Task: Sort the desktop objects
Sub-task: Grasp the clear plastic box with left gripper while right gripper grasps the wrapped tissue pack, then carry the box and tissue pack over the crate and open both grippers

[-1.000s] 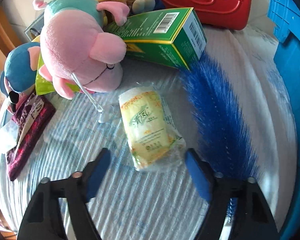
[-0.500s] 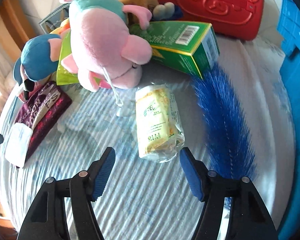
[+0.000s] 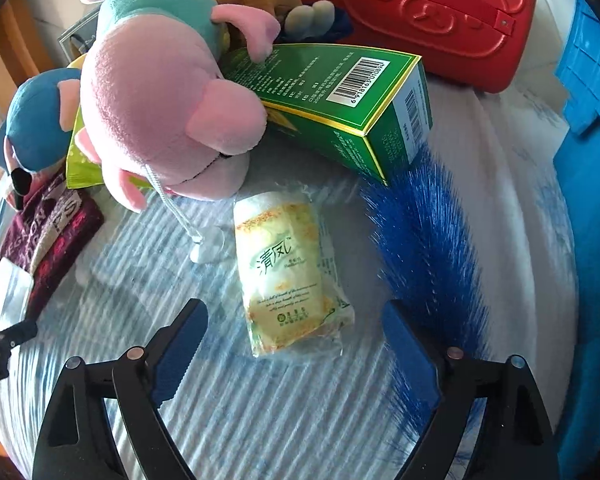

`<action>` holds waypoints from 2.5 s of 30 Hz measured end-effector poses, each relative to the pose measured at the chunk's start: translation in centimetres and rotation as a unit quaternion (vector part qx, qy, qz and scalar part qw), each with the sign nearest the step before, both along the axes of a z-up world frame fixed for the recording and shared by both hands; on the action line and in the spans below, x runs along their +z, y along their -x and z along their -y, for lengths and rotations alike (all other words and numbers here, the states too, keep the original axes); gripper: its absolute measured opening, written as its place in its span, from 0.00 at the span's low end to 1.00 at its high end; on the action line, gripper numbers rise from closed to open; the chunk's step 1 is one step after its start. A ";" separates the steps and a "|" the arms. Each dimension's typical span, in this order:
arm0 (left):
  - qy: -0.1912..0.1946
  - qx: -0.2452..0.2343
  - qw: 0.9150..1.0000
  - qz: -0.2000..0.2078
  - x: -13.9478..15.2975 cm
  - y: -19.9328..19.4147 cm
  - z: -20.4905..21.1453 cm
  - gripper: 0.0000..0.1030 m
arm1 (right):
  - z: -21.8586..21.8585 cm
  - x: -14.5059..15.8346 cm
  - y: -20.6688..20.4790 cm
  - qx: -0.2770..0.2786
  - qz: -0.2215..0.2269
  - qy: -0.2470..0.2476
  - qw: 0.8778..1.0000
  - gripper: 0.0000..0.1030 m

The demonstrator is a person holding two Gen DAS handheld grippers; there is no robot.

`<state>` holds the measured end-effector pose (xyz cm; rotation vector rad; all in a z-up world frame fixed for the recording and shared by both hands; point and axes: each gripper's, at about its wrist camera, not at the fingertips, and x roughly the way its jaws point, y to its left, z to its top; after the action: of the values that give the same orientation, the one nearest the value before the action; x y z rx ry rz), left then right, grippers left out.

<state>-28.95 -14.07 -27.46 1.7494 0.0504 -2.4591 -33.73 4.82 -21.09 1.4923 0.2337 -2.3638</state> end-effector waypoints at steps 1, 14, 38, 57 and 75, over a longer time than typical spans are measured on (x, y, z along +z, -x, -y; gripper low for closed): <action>0.000 0.000 1.000 -0.001 0.0 0.1 0.0 0.58 | 0.2 -0.1 0.1 0.002 -0.002 -0.003 1.000 0.87; -0.009 -0.008 1.000 -0.021 2.3 -2.6 -1.6 0.58 | 1.8 1.5 -4.7 0.006 0.000 -0.004 1.000 0.42; 0.014 -0.110 0.936 -0.333 24.7 -12.7 -15.5 0.58 | -8.6 22.9 -22.6 -0.006 -0.338 0.077 0.938 0.41; -0.039 -0.282 0.864 -0.416 33.4 -16.6 -40.2 0.58 | -32.8 28.9 -28.2 -0.243 -0.430 -0.024 0.869 0.41; -0.023 -0.319 0.873 -0.369 31.5 -17.0 -48.9 0.62 | -40.0 25.0 -26.2 -0.283 -0.395 -0.096 0.869 0.41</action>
<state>-11.91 34.86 3.99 0.7802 -0.4747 -3.4770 -7.54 44.83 3.86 0.5912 0.2428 -3.4281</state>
